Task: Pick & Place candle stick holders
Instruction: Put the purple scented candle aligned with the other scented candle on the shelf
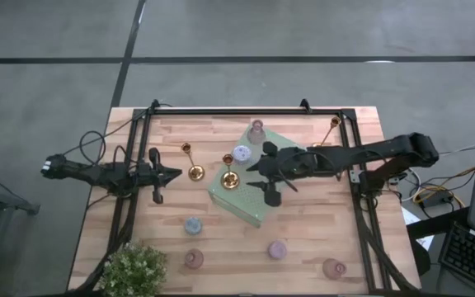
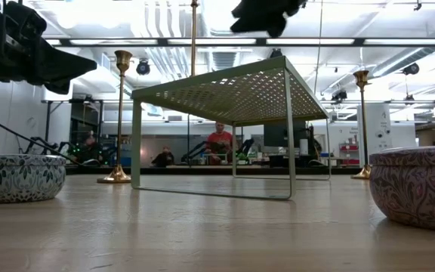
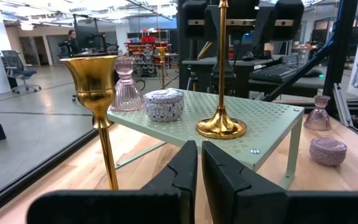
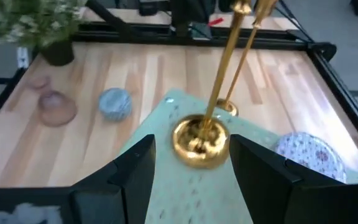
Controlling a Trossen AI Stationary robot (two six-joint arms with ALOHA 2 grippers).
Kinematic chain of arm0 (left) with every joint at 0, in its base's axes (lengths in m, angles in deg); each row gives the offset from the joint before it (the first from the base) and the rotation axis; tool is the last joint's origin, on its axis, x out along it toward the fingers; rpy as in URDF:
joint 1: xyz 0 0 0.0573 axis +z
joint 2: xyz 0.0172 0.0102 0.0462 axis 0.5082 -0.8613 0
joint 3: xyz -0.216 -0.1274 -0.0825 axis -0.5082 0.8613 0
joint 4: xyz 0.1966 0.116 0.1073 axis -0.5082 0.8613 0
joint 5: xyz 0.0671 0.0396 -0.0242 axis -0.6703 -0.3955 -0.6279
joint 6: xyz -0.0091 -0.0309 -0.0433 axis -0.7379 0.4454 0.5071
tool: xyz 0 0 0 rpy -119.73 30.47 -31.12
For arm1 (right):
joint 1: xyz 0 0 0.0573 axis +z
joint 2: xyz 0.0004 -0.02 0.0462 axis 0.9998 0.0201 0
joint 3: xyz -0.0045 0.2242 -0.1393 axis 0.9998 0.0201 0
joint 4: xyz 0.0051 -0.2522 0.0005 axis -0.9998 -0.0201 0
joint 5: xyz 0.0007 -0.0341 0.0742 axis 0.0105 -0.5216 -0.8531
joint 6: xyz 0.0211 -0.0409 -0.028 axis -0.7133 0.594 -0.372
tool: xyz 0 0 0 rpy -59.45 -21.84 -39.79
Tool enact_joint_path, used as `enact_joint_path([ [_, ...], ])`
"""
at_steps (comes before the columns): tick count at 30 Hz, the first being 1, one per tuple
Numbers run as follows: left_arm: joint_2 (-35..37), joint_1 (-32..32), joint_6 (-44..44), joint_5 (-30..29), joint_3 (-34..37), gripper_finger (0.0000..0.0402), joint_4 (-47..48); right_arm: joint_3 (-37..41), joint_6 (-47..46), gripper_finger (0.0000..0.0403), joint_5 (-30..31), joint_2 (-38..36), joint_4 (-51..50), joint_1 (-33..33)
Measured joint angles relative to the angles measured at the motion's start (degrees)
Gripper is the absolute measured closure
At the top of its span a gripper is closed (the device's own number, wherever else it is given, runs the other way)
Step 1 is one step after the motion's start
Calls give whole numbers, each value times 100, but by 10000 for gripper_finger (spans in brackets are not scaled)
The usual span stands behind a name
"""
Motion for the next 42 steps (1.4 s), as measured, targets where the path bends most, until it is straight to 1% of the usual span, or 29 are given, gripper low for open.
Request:
enact_joint_path([
  [3, -2, 0, 0, -1, 0, 374, 0, 0, -45, 202, -4, -273, -440, 198],
  [6, -14, -1, 0, 1, 0, 374, 0, 0, -289, 202, -28, -530, -929, 513],
  [12, -22, 0, 0, 1, 0, 374, -2, 0, -637, 204, -33, -1011, -1504, 1411],
  [16, -22, -2, 0, 2, 0, 374, -1, -13, -930, 205, -44, -1282, -2155, 2037],
  [18, -22, -1, 0, 1, 0, 374, -2, -13, -1130, 204, -42, -1390, -2360, 2302],
  [22, -22, -1, 0, 2, 0, 374, -2, -13, -1488, 205, -33, -1450, -2458, 2743],
  [27, -22, 0, 0, 1, 0, 374, -2, 83, -1559, 208, -2, -1183, -2381, 3160],
  [30, -22, 0, 0, 1, 0, 374, -2, 259, -1636, 206, 11, -903, -2025, 3327],
  [34, -22, -2, 0, 1, 0, 374, -2, 502, -1779, 199, 24, -479, -1521, 3382],
  [38, -22, -1, 0, 1, 0, 374, -2, 608, -2042, 177, 29, -71, -1342, 3379],
  [42, -22, -2, 0, 1, 0, 374, -2, 641, -2299, 136, 116, 366, -1270, 3378],
])
